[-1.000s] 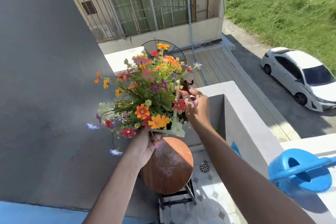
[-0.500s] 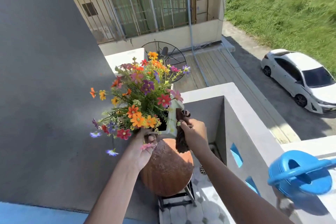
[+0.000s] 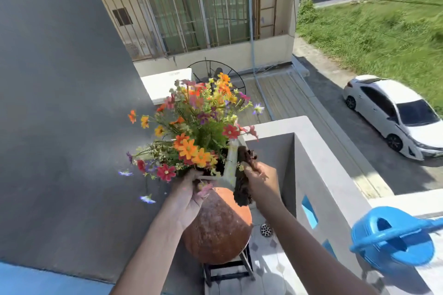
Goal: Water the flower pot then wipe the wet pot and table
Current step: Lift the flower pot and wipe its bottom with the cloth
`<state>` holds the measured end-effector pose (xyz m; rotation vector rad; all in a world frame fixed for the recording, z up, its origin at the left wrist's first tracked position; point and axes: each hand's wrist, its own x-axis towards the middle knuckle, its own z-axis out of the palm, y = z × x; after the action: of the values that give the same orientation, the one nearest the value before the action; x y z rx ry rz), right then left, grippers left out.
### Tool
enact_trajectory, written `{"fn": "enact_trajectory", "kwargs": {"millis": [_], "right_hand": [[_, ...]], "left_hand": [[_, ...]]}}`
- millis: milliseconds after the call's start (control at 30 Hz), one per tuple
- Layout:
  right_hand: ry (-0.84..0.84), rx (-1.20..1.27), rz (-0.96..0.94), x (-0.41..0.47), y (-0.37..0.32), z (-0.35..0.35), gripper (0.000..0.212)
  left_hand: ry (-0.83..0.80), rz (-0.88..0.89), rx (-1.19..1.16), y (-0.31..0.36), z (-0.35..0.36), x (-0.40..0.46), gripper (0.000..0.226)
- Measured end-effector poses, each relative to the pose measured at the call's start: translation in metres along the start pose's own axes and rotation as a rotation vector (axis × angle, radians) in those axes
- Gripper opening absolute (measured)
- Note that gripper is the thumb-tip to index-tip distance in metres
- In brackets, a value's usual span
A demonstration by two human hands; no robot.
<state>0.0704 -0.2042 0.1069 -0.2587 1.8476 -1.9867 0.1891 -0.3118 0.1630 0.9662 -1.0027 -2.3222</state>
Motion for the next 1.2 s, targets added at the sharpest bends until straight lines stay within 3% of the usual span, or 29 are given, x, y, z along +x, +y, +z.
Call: {"fn": "enact_trajectory", "kwargs": {"millis": [67, 167, 267, 333, 433, 533, 633, 800, 900, 1000, 1200], "right_hand": [[0.007, 0.032, 0.049, -0.009, 0.002, -0.001, 0.028], [0.039, 0.064, -0.028, -0.011, -0.017, 0.006, 0.039], [-0.027, 0.149, -0.101, -0.005, -0.042, 0.014, 0.017], [-0.035, 0.093, -0.154, 0.007, -0.049, 0.013, 0.017], [0.070, -0.004, -0.213, 0.031, -0.046, 0.009, 0.013], [0.176, -0.011, -0.161, 0.049, -0.021, 0.003, 0.013], [0.146, -0.022, -0.096, 0.057, -0.006, -0.002, 0.016], [0.027, 0.021, -0.219, 0.054, -0.054, 0.002, 0.019], [0.016, -0.009, -0.310, 0.035, -0.070, 0.006, 0.026], [-0.003, -0.164, -0.391, 0.008, -0.046, 0.007, 0.016], [0.037, -0.203, -0.412, -0.026, -0.023, 0.013, 0.044]], "left_hand": [[0.017, 0.004, 0.012, 0.003, 0.001, 0.000, 0.040], [0.036, -0.013, 0.088, 0.001, 0.002, 0.004, 0.034], [0.021, -0.031, 0.142, 0.001, 0.007, 0.001, 0.034], [-0.045, -0.028, 0.094, 0.002, 0.009, -0.002, 0.036], [-0.080, -0.017, 0.024, 0.001, 0.010, -0.005, 0.053], [-0.078, -0.038, 0.001, 0.002, 0.010, -0.007, 0.050], [-0.072, -0.034, 0.029, 0.000, 0.008, -0.006, 0.044], [-0.032, -0.091, 0.191, -0.006, 0.003, 0.003, 0.032], [-0.032, -0.061, 0.097, -0.002, 0.003, 0.005, 0.043], [-0.037, -0.047, -0.007, 0.006, 0.010, 0.006, 0.037], [-0.038, -0.063, 0.022, 0.012, 0.008, 0.006, 0.032]]}}
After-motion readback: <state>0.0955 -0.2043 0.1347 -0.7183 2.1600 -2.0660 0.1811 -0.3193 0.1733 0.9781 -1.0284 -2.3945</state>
